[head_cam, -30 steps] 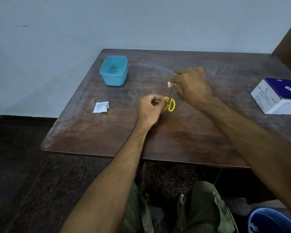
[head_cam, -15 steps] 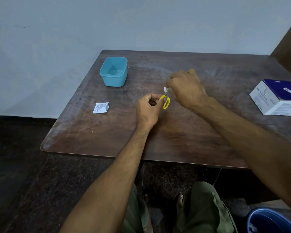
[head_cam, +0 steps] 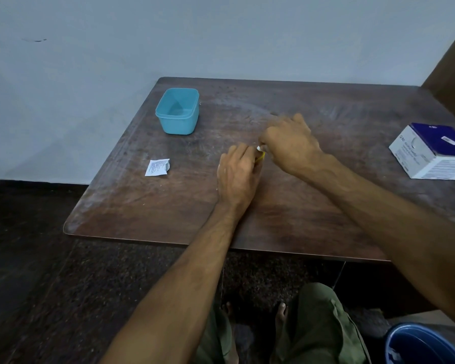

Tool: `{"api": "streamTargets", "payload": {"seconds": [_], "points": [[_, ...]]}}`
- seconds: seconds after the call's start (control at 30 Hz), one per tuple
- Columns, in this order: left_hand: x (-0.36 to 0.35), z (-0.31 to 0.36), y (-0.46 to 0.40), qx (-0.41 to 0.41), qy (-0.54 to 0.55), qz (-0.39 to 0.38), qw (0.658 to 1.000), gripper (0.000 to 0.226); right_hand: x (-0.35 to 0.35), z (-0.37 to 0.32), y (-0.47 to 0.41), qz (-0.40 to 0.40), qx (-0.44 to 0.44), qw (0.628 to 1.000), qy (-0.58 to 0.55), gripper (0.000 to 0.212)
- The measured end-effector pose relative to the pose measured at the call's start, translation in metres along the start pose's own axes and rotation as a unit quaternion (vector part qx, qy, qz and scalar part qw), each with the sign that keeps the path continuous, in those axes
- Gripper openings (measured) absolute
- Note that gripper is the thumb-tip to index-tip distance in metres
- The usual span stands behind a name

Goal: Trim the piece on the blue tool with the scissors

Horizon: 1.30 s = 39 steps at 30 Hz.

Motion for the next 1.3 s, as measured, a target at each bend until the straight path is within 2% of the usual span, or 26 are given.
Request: {"api": "streamTargets", "payload": {"seconds": [0.13, 0.27, 0.43, 0.6, 0.67, 0.77, 0.9, 1.0, 1.13, 1.3], "points": [[0.0, 0.002, 0.001, -0.047, -0.026, 0.017, 0.998, 0.016, 0.0, 0.014, 0.001, -0.011, -0.035, 0.999, 0.017, 0.016], [-0.002, 0.005, 0.0, -0.06, -0.045, 0.011, 0.997, 0.02, 0.0, 0.026, 0.001, -0.037, -0.078, 0.996, -0.013, 0.009], [0.001, 0.007, -0.002, -0.064, -0.067, 0.003, 0.996, 0.017, -0.004, 0.006, 0.001, -0.023, -0.05, 0.995, -0.079, 0.012], [-0.001, 0.007, 0.0, -0.081, -0.076, -0.007, 0.994, 0.016, -0.001, 0.021, 0.001, -0.044, -0.082, 0.995, -0.027, 0.007], [-0.002, 0.008, 0.0, -0.082, -0.077, -0.006, 0.994, 0.016, 0.0, 0.025, -0.001, -0.052, -0.096, 0.993, -0.042, 0.011], [-0.002, 0.009, 0.0, -0.084, -0.082, 0.007, 0.993, 0.014, 0.0, 0.015, -0.006, -0.051, -0.081, 0.993, -0.075, 0.014], [-0.002, 0.007, 0.001, -0.095, -0.08, 0.01, 0.992, 0.011, -0.003, 0.003, -0.008, -0.048, -0.062, 0.995, -0.061, 0.014], [-0.002, 0.008, 0.001, -0.095, -0.074, 0.014, 0.993, 0.016, -0.003, 0.017, -0.005, -0.061, -0.089, 0.993, -0.055, 0.006], [-0.005, 0.007, 0.002, -0.077, -0.069, 0.014, 0.995, 0.018, 0.0, 0.036, 0.0, -0.068, -0.134, 0.982, -0.116, 0.016], [-0.001, 0.007, 0.002, -0.069, -0.058, 0.017, 0.996, 0.015, -0.007, 0.006, 0.007, -0.005, -0.064, 0.995, -0.08, 0.016]]}}
Point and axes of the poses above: each hand's wrist, its own y-axis away from the middle knuckle, its own x-axis out of the back of the hand, z = x × y, the point moved 2 cm from there along -y, towards the middle knuckle, and after that the axes turned 5 degrees about -y, right-handed, at the moved point
